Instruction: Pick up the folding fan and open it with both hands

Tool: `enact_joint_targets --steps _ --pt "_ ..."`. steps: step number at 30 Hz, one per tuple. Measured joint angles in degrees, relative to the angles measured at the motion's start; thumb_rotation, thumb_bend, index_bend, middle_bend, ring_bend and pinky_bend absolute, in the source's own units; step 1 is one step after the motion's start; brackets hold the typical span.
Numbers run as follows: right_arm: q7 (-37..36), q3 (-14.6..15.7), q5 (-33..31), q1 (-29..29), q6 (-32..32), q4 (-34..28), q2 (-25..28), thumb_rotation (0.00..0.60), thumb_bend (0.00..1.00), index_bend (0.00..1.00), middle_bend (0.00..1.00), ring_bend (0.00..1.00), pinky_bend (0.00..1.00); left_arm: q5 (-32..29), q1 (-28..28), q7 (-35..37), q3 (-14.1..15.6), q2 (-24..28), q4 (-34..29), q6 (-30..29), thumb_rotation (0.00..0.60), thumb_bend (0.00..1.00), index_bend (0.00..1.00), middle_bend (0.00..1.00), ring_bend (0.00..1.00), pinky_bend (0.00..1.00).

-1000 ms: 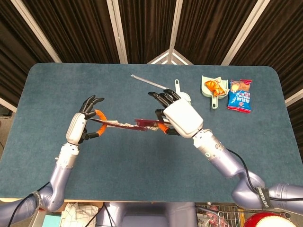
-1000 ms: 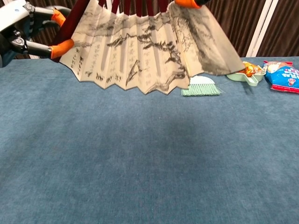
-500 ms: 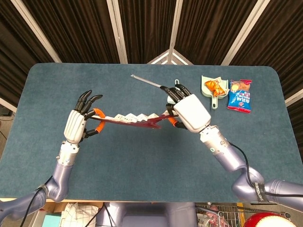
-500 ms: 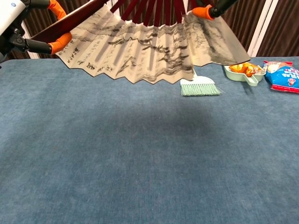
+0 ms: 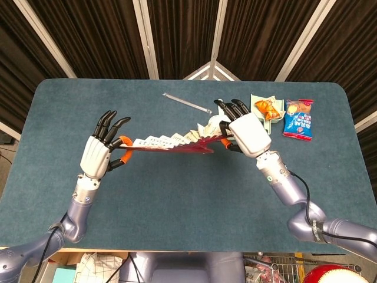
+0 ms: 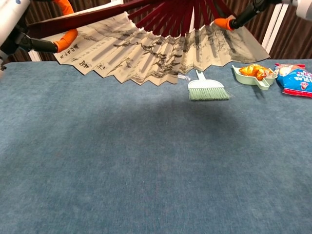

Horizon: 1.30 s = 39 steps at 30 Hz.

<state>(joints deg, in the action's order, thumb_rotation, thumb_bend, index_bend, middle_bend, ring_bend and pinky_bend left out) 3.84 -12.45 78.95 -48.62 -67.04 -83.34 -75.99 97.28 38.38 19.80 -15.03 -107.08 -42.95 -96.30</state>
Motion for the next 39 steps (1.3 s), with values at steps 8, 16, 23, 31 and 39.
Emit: enact_joint_targets --steps 8,16,23,31,39 --pt "-4.6 0.3 1.0 0.0 0.2 8.2 -5.4 0.6 0.47 0.69 0.14 0.21 0.16 0.5 3.5 -2.1 -0.4 -3.6 7.8 -3.5 0.6 0.53 0.62 0.16 0.0 0.06" --pt "-10.1 -0.5 1.6 -0.6 0.4 16.3 -9.6 0.6 0.47 0.69 0.14 0.21 0.16 0.3 5.8 -4.6 -0.2 -4.3 13.4 -5.4 0.6 0.53 0.61 0.16 0.0 0.06" --pt "-13.0 0.1 2.8 -0.3 0.6 21.4 -10.9 0.6 0.47 0.69 0.14 0.21 0.16 -1.3 6.5 -4.6 0.7 -4.5 17.2 -5.1 0.6 0.53 0.61 0.16 0.0 0.06" --pt "-14.7 1.3 3.7 0.9 1.4 23.3 -10.7 0.6 0.47 0.69 0.14 0.21 0.16 -1.8 6.0 -4.7 3.3 -5.6 20.4 -5.7 0.6 0.51 0.56 0.15 0.0 0.06" --pt "-14.0 2.6 2.7 1.1 7.1 20.6 -8.0 0.6 0.44 0.44 0.14 0.17 0.13 -2.0 6.1 -4.2 4.5 -5.8 20.5 -8.1 0.6 0.49 0.13 0.09 0.0 0.0"
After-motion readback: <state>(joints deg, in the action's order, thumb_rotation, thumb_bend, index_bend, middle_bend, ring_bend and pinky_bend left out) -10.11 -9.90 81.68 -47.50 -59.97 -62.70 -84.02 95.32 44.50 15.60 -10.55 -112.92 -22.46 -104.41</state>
